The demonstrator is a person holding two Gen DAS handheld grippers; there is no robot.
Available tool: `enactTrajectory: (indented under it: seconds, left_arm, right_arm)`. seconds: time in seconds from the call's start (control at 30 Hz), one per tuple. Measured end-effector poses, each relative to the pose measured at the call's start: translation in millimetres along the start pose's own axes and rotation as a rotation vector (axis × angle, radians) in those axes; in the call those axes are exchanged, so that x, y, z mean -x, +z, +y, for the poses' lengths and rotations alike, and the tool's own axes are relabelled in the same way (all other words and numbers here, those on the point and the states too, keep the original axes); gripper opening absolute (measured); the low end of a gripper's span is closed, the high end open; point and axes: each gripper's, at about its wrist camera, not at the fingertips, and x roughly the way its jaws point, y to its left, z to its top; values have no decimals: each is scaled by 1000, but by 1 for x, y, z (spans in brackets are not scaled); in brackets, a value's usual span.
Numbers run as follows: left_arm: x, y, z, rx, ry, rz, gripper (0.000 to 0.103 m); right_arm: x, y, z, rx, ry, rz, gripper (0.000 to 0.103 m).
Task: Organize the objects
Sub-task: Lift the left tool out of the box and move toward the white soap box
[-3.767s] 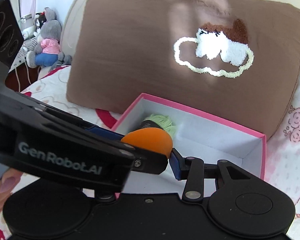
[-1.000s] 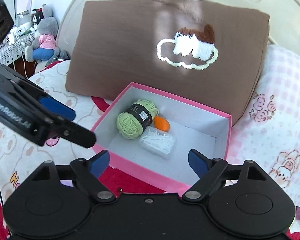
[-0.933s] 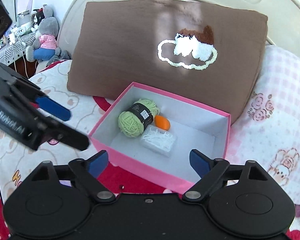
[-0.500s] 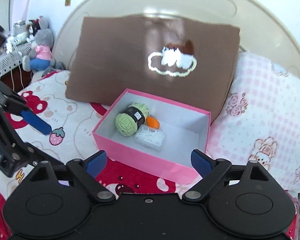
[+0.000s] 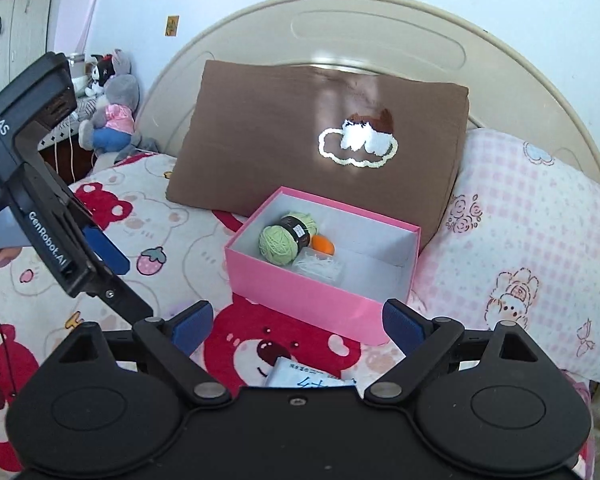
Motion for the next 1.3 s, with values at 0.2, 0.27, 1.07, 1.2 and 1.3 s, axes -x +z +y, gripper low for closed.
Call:
enactTrajectory:
  seconds: [0.2, 0.27, 1.07, 1.2, 1.3]
  left_arm:
    - [5, -17, -10, -44, 103, -26, 98]
    - [5, -23, -11, -30, 100, -6, 97]
    - [-47, -69, -12, -14, 60, 75, 94]
    - [-54, -72, -7, 3, 61, 75, 94]
    - [-56, -74, -4, 12, 56, 51, 94]
  right_arm:
    - [17, -17, 12, -39, 129, 41, 94]
    - [20, -26, 19, -31, 147, 58, 94]
    - [-14, -109, 62, 28, 176, 85, 94]
    - [-17, -112, 69, 75, 174, 67, 94]
    - [-30, -112, 70, 69, 146, 88, 94]
